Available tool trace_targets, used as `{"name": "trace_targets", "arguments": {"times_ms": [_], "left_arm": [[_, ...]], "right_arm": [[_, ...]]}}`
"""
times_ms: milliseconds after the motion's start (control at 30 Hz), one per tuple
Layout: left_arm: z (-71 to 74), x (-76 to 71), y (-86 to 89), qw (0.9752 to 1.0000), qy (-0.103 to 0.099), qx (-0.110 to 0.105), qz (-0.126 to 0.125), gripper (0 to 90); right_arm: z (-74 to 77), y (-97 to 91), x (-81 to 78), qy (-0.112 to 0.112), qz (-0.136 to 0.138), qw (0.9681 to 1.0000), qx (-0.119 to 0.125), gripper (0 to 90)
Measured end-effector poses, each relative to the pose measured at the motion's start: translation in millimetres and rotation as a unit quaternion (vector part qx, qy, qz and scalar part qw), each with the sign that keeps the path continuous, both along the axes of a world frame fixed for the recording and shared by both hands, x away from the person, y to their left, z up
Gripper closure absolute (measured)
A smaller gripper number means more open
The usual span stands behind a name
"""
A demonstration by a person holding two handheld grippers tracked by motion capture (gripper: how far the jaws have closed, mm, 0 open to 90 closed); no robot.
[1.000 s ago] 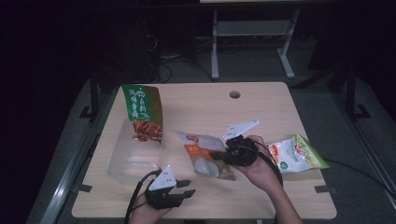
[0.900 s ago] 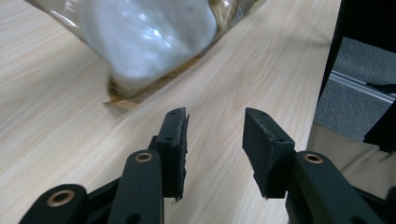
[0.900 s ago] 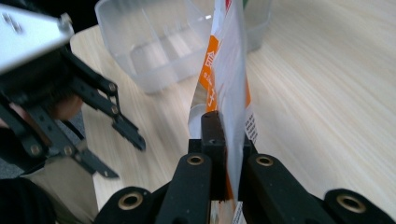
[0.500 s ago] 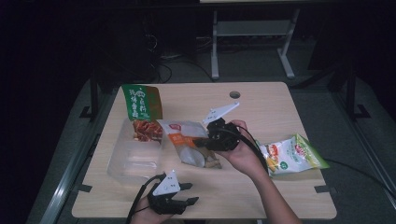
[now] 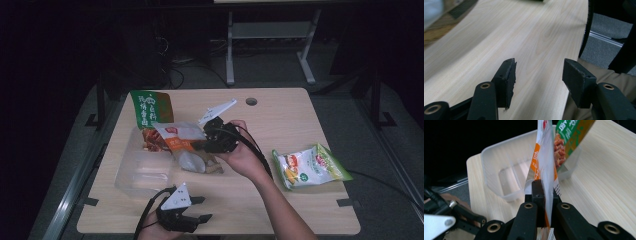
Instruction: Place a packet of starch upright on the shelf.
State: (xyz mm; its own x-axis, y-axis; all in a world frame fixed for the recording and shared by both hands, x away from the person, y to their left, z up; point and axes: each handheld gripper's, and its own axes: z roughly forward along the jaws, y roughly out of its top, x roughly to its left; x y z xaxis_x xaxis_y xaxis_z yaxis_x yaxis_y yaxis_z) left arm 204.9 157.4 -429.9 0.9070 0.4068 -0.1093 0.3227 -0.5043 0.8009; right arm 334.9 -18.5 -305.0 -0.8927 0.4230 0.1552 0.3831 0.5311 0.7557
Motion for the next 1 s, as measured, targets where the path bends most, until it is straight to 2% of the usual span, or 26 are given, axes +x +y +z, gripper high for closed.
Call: {"name": "trace_targets", "arguments": {"times_ms": [167,200,333,400,433,467,567,733,767,800,900,1000], "left_arm": [[1.5,0.5,-1.2,0.9998,0.002,0.015,-0.01,39.6],[1.4,-0.6,-1.7,0.9999,0.007,0.012,-0.009,38.1],[2.5,-1.9,1.8,0.9998,0.004,0.018,-0.011,33.5],[2.7,-2.4,4.3,0.9999,0.005,0.013,-0.008,32.6],[2.3,-2.7,5.2,0.9999,0.006,0.011,-0.008,32.2],[1.3,-3.0,5.3,0.9999,0.007,0.01,-0.009,32.0],[-1.7,-4.0,5.3,0.9998,0.004,0.014,-0.012,31.2],[-3.9,-1.1,6.2,1.0,0.005,0.003,-0.007,30.8],[-3.6,-0.6,7.0,1.0,0.005,0.003,-0.006,30.9],[-3.0,-0.5,7.9,1.0,0.005,0.005,-0.007,31.1],[-2.7,-1.5,8.8,1.0,0.004,0.001,-0.004,31.1],[-1.5,-0.7,11.1,1.0,-0.003,0.006,-0.004,31.1]], "right_arm": [[5.3,12.7,4.2,-0.001,0.008,1.0,0.004,89.6],[6.3,16.1,6.2,-0.011,0.015,0.9998,0.004,89.6],[13.7,29.9,10.4,-0.018,0.019,0.9996,0.004,89.6],[17.5,37.6,12.6,-0.014,0.021,0.9997,0.008,89.6],[18.2,40.5,14.3,-0.019,0.023,0.9995,0.009,89.6],[20.0,44.9,14.7,-0.013,0.018,0.9997,0.011,89.6],[22.0,58.0,17.9,-0.013,0.022,0.9996,0.013,89.6],[18.9,80.2,24.4,-0.011,0.029,0.9995,0.011,89.6],[17.2,84.2,26.6,-0.017,0.034,0.9992,0.009,89.6],[16.6,88.9,26.8,-0.007,0.032,0.9994,0.012,89.6],[12.3,100.8,31.5,-0.009,0.039,0.9992,0.009,89.6],[8.0,112.9,34.9,0.0,0.041,0.9991,0.01,89.6]]}}
